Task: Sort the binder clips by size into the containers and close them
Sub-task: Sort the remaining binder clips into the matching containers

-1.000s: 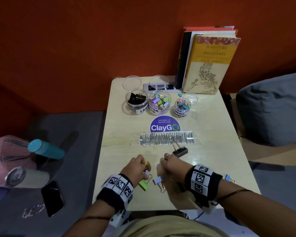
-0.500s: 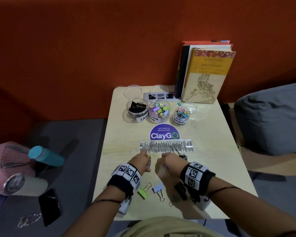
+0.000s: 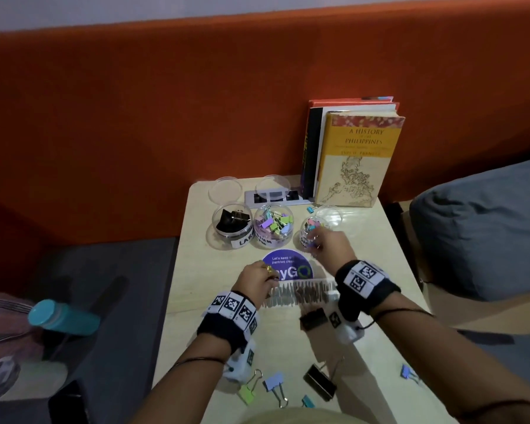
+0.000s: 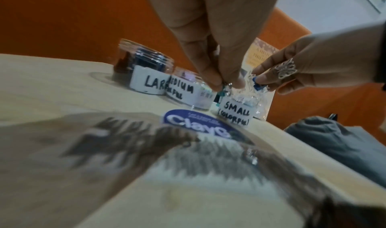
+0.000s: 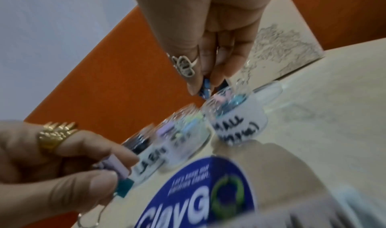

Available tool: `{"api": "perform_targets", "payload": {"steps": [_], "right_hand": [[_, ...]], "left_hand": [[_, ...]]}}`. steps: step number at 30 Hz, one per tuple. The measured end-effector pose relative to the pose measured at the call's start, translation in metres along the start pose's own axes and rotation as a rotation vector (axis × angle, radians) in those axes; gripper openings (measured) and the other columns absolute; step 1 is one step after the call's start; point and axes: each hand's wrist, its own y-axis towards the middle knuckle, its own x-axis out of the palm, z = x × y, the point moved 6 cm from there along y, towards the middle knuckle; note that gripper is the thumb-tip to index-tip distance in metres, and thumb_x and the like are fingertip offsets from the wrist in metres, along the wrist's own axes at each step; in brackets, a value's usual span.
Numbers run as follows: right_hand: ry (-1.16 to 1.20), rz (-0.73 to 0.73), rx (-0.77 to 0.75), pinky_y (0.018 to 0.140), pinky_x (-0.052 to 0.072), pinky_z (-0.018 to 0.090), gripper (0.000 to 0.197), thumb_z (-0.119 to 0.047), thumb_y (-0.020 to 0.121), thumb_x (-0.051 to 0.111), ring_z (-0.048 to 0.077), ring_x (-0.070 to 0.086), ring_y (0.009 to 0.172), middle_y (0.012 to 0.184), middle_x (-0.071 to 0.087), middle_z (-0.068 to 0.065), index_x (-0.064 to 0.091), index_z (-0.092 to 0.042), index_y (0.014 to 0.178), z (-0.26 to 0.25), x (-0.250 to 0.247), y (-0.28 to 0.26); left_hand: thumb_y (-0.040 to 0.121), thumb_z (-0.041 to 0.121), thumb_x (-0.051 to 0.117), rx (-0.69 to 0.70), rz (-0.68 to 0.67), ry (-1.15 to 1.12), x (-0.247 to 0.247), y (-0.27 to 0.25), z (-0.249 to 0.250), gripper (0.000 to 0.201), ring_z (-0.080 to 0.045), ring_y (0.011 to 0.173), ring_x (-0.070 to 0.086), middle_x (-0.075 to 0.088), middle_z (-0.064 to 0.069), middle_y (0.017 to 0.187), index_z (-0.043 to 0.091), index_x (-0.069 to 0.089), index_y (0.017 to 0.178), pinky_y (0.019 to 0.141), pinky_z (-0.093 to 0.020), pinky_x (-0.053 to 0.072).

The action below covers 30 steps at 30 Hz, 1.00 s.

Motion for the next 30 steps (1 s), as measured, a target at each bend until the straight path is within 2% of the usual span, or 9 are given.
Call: {"api": "perform_targets", "payload": {"steps": [3, 8, 11, 13, 18, 20, 22, 24, 30], "right_hand": [[0.069, 0.066, 0.074, 0.081, 0.052, 0.035, 0.025, -0.007, 0.079, 0.067, 0.031, 0.065, 0.091, 0.093, 0.072, 0.017, 0.061, -0.008, 0.103, 0.015, -0.018, 0.029], [0.05, -0.011, 0.043, 0.074, 0.047, 0.024, 0.022, -0.013, 0.078, 0.071, 0.018, 0.062, 0.077, 0.099, 0.074, 0.01, 0.07, -0.013, 0.1, 0.029, -0.019, 0.051], [-0.014, -0.025, 0.036, 0.076, 0.052, 0.032, 0.031, -0.023, 0.079, 0.07, 0.022, 0.063, 0.079, 0.104, 0.073, 0.006, 0.066, -0.023, 0.11, 0.038, -0.023, 0.045], [-0.002, -0.014, 0.01, 0.077, 0.053, 0.036, 0.037, -0.027, 0.079, 0.071, 0.024, 0.066, 0.082, 0.108, 0.07, 0.007, 0.063, -0.021, 0.115, 0.041, -0.027, 0.035], [0.019, 0.049, -0.027, 0.075, 0.045, 0.027, 0.027, -0.012, 0.082, 0.066, 0.025, 0.067, 0.08, 0.11, 0.066, 0.013, 0.064, -0.01, 0.109, 0.046, -0.032, 0.024], [0.011, 0.071, -0.025, 0.076, 0.043, 0.024, 0.023, -0.008, 0.084, 0.062, 0.027, 0.066, 0.082, 0.107, 0.066, 0.015, 0.066, -0.007, 0.106, 0.044, -0.037, 0.038], [-0.038, 0.063, -0.046, 0.082, 0.045, 0.026, 0.023, -0.004, 0.085, 0.056, 0.028, 0.064, 0.087, 0.106, 0.067, 0.014, 0.067, -0.007, 0.105, 0.038, -0.04, 0.064], [-0.108, 0.019, -0.04, 0.089, 0.048, 0.031, 0.025, -0.002, 0.087, 0.051, 0.026, 0.063, 0.096, 0.108, 0.068, 0.013, 0.067, -0.008, 0.106, 0.036, -0.039, 0.095], [-0.378, -0.262, -0.076, 0.094, 0.05, 0.034, 0.028, -0.007, 0.086, 0.055, 0.025, 0.061, 0.105, 0.114, 0.068, 0.007, 0.066, -0.019, 0.11, 0.032, -0.021, 0.151]], "left_hand": [[0.088, 0.008, 0.061, 0.039, 0.061, -0.061, -0.003, 0.025, 0.028, 0.022, -0.031, 0.103, 0.063, 0.062, -0.017, 0.113, -0.003, 0.069, 0.105, 0.092, -0.037, 0.052], [0.088, 0.016, 0.062, 0.088, 0.12, -0.025, -0.007, 0.07, 0.068, 0.028, -0.027, 0.115, 0.056, 0.061, -0.015, 0.119, 0.004, 0.067, 0.114, 0.104, -0.028, 0.039], [0.088, 0.015, 0.062, 0.092, 0.163, -0.016, -0.006, 0.087, 0.083, 0.03, -0.026, 0.115, 0.057, 0.061, -0.014, 0.121, 0.005, 0.067, 0.116, 0.104, -0.026, 0.039], [0.09, 0.016, 0.06, 0.069, 0.156, 0.001, -0.001, 0.094, 0.087, 0.031, -0.026, 0.116, 0.056, 0.058, -0.013, 0.124, 0.002, 0.064, 0.117, 0.104, -0.027, 0.04], [0.094, 0.008, 0.051, 0.177, 0.045, 0.078, 0.011, 0.092, 0.089, 0.05, -0.022, 0.133, 0.04, 0.045, -0.009, 0.145, 0.013, 0.039, 0.142, 0.111, -0.023, 0.026], [0.096, 0.01, 0.047, 0.219, 0.054, 0.142, 0.011, 0.087, 0.085, 0.045, -0.018, 0.135, 0.032, 0.041, -0.001, 0.147, 0.015, 0.042, 0.14, 0.113, -0.022, 0.021], [0.096, 0.019, 0.048, 0.216, 0.068, 0.248, 0.011, 0.087, 0.076, 0.032, -0.015, 0.134, 0.03, 0.04, 0.004, 0.146, 0.012, 0.059, 0.125, 0.114, -0.027, 0.024], [0.094, 0.035, 0.05, 0.2, 0.045, 0.429, 0.012, 0.09, 0.071, 0.036, -0.018, 0.136, 0.028, 0.037, 0.004, 0.147, 0.009, 0.066, 0.113, 0.114, -0.035, 0.024], [0.079, 0.064, 0.054, 0.184, 0.039, 0.601, 0.009, 0.11, 0.074, 0.082, -0.027, 0.142, 0.017, 0.027, -0.007, 0.151, 0.011, 0.04, 0.139, 0.118, -0.045, 0.008]]}}
